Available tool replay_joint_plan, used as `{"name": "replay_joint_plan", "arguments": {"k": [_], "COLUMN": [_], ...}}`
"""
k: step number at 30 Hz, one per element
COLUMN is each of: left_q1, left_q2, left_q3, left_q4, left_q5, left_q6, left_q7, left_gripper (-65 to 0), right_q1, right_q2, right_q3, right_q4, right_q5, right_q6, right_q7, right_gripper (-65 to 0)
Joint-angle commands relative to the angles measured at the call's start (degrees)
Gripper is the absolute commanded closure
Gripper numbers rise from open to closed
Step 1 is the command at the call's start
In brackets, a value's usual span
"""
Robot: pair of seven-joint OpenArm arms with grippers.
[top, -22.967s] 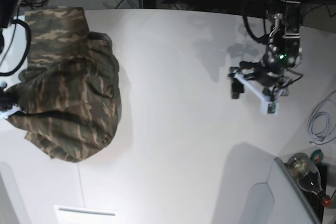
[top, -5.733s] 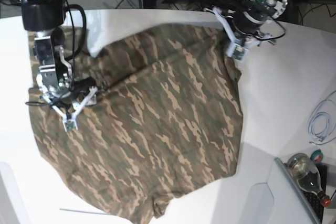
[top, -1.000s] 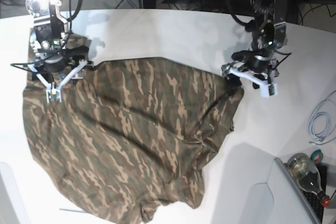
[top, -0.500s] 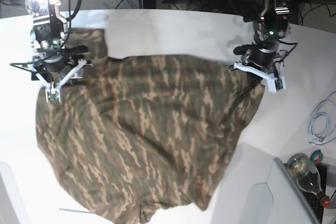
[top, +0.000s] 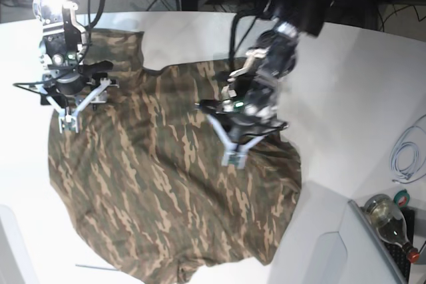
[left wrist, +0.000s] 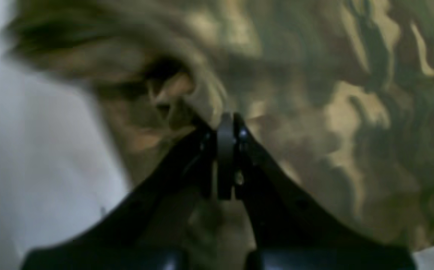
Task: Layout the t-shirt on the table in an organized manner, then fold the t-shirt properly
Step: 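Grasp a fold in the shirt's middle with the left gripper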
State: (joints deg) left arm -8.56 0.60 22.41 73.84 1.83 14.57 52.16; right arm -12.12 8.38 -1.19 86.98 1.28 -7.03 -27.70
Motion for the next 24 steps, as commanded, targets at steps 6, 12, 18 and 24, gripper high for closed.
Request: {"name": "replay_joint_plan", "arguments": {"k": [6,12,18,24], "left_q1": [-2.3,4.03,12.38,12.64], "left_q2": [2.87,2.52,-0.47,-3.11], "left_q3": [3.56,5.59,-1.45,-15.78], "left_q4": [-3.56,6.73,15.26,7.87], "left_q5": [3.41,13.78,26.97,16.59], "left_q6": [-0.02,-0.02,-0.28,-4.68], "left_q7": [-0.16,-0.07,-3.5,-20.03], "left_gripper": [0.0,-36.5,-39.5,-8.2], "right_q1": [0.21,0.38,0.38,0.47], "right_q2": [0.37,0.37,0.37,0.37], "right_q3": [0.18,0.18,0.18,0.18], "right_q4": [0.98,0.98,0.98,1.06], "right_q5": [-0.27,-0.27,-0.27,-0.27], "right_q6": [-0.14,-0.14,-0.14,-0.14], "right_q7": [1.02,1.02,1.02,1.02], "right_gripper": [-39.0,-39.0,-39.0,-39.0]}}
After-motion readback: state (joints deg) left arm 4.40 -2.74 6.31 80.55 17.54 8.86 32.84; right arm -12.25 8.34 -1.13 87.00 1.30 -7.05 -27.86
